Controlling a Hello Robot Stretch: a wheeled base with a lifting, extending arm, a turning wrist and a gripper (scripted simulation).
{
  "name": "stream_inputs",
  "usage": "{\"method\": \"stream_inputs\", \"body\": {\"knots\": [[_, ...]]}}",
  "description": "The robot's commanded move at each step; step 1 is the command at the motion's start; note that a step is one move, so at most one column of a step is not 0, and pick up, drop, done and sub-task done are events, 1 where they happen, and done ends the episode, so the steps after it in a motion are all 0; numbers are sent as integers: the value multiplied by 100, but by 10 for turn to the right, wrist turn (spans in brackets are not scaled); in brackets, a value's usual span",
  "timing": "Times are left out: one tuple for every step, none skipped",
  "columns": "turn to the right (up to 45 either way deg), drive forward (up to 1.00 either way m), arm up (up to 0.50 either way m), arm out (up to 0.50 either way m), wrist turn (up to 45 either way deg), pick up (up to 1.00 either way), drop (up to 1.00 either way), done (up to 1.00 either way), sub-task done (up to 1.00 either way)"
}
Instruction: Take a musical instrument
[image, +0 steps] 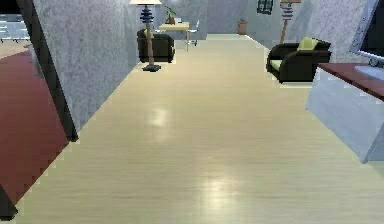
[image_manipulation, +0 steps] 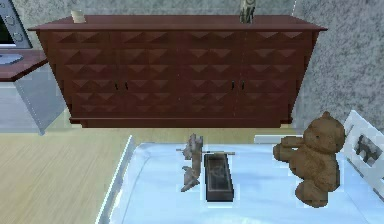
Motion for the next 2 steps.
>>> {"method": "stream_inputs", "body": {"knots": [[0, 0, 48, 0, 0, 0, 0, 0, 0], [0, 0, 0, 42, 0, 0, 0, 0, 0]]}}
